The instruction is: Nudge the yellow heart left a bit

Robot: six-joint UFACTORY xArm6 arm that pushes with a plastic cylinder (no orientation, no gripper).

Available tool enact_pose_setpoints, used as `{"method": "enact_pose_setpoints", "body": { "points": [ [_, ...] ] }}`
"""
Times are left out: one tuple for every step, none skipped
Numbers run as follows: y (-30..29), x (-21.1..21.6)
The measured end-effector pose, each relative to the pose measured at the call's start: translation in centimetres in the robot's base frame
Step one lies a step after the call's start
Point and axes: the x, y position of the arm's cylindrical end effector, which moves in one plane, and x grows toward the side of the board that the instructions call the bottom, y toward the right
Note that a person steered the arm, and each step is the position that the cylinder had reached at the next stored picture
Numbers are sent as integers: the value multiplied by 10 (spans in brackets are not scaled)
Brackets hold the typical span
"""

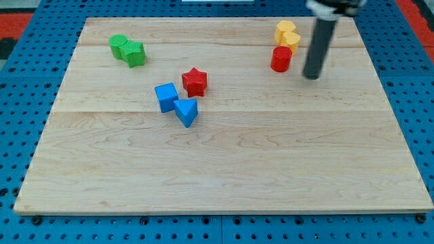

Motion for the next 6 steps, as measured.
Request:
{"method": "enact_pose_setpoints", "body": {
  "points": [
    [19,-55],
    [5,-84],
    [2,-82],
    [-9,-74],
    [-23,-74],
    [-32,-74]
  ]
}}
